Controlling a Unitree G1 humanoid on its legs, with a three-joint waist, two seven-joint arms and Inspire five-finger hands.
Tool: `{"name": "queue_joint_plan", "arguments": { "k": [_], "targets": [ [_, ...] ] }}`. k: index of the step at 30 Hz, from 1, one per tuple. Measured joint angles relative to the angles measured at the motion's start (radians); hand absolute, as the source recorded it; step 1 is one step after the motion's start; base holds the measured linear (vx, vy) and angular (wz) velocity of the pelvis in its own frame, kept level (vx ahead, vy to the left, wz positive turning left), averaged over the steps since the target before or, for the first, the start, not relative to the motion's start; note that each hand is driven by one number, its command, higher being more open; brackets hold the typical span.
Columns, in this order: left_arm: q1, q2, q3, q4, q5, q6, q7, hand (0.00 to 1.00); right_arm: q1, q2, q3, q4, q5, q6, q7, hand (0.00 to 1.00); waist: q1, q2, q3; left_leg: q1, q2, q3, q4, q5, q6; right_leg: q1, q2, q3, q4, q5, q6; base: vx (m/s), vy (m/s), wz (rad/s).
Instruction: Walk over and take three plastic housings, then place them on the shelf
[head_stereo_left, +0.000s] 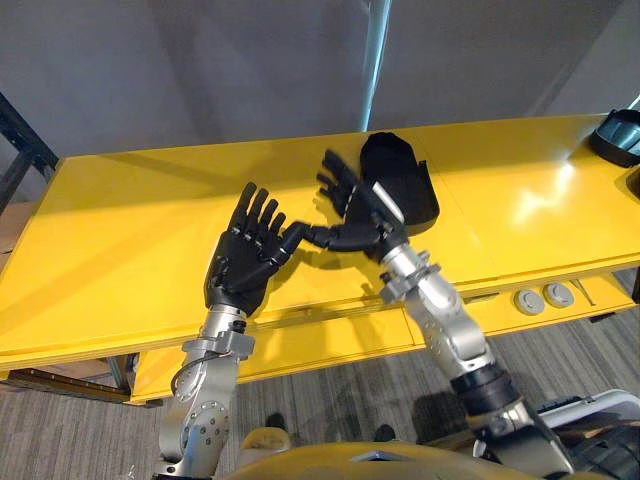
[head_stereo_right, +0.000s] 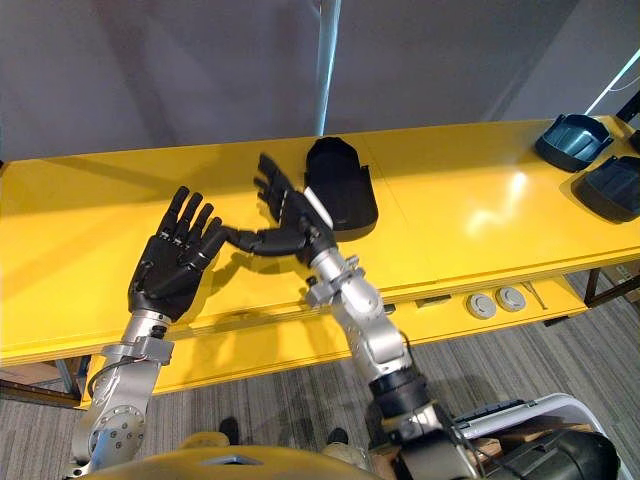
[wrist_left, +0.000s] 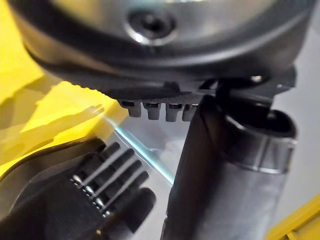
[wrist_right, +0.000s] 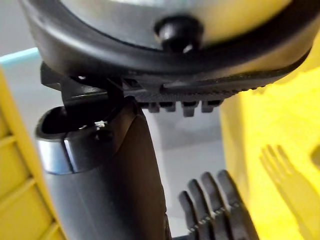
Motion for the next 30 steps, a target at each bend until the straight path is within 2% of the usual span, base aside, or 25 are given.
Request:
{"name": "queue_joint_plan", "arguments": {
  "k": [5, 7, 12, 16, 30],
  "targets": [
    [0.017, -0.024, 0.002, -0.001, 0.004, -0.001, 0.021, 1.0, 0.058, 0.025, 0.018, 0.0, 0.075, 0.014, -0.025, 1.0, -0.006, 0.004, -0.01, 0.0, -0.001, -0.002, -0.011, 0.003, 0.001, -0.003, 0.001, -0.002, -0.002, 0.0, 0.0, 0.0, 0.0, 0.0],
    [0.046, -0.042, 0.002, -0.007, 0.004, -0.002, 0.029, 1.0, 0.097, 0.053, 0.023, 0.0, 0.078, 0.014, -0.047, 1.0, -0.012, 0.006, -0.031, -0.001, -0.001, -0.002, -0.014, 0.003, 0.0, -0.005, 0.001, -0.002, -0.004, -0.001, -0.002, 0.0, 0.0, 0.0],
    [0.05, -0.042, 0.008, -0.011, 0.005, -0.002, 0.029, 1.0, 0.115, 0.06, 0.042, 0.001, 0.075, 0.013, -0.088, 1.0, -0.022, 0.006, -0.035, -0.001, -0.001, -0.002, -0.015, 0.004, 0.0, -0.005, 0.001, -0.002, -0.004, -0.001, -0.002, 0.0, 0.0, 0.0],
    [0.052, -0.055, 0.012, -0.014, 0.005, -0.003, 0.036, 1.0, 0.148, 0.061, 0.041, 0.001, 0.067, 0.011, -0.155, 1.0, -0.025, 0.005, -0.059, -0.001, -0.001, 0.002, -0.034, 0.013, 0.0, -0.016, 0.002, -0.001, -0.004, -0.002, -0.003, 0.0, 0.0, 0.0],
    [0.053, -0.071, 0.011, -0.051, 0.004, -0.005, 0.051, 1.0, 0.194, 0.098, -0.016, 0.001, 0.027, 0.012, -0.271, 1.0, -0.037, 0.005, -0.06, 0.015, -0.001, 0.018, -0.038, 0.013, 0.0, -0.013, 0.002, 0.016, -0.002, -0.002, -0.003, -0.02, -0.001, -0.03]
  ]
}}
